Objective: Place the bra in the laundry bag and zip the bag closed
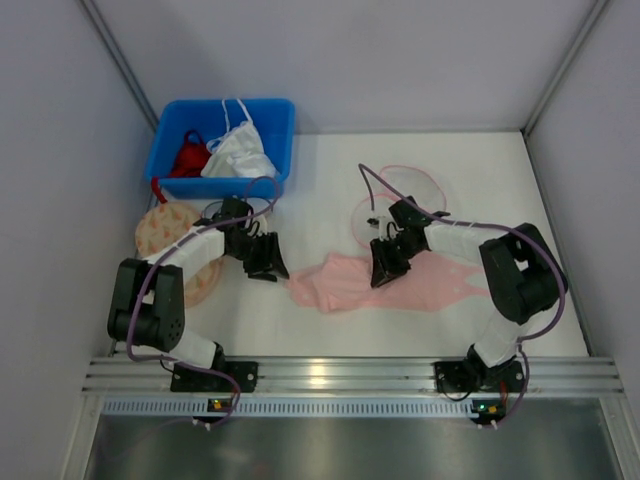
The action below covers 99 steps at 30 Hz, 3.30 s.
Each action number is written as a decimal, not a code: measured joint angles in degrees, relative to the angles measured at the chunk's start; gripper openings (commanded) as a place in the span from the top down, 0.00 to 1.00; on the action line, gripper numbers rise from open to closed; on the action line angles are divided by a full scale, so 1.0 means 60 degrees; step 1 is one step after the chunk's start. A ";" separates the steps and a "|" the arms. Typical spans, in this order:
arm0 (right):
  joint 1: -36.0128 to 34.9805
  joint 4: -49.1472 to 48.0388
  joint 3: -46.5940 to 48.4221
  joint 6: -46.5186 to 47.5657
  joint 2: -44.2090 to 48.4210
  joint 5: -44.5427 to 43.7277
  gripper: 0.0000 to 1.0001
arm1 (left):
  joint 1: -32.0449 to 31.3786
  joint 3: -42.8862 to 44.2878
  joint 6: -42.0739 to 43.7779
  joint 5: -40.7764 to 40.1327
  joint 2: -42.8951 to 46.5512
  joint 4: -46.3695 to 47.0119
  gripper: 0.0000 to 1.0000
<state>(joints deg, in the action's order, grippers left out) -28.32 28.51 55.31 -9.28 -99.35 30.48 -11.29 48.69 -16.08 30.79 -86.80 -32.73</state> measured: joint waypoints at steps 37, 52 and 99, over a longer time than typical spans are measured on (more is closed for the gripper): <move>-0.1206 -0.1075 0.0820 -0.0382 -0.0481 0.0353 0.71 | 0.0648 0.1982 0.1705 0.4124 0.0295 -0.1636 1.00; 0.2157 0.0477 0.1621 0.0878 0.1891 0.1198 0.41 | -0.2109 0.2357 -0.0233 0.3391 -0.1599 -0.0022 0.80; 0.4302 0.2135 -0.2495 1.2203 0.3450 -0.2211 1.00 | -0.1909 0.3093 -0.0503 0.2430 -0.0699 0.1534 0.09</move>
<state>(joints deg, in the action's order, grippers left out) -2.50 41.32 40.34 63.94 -78.65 17.21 -22.74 67.24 -19.09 45.36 -91.00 -23.53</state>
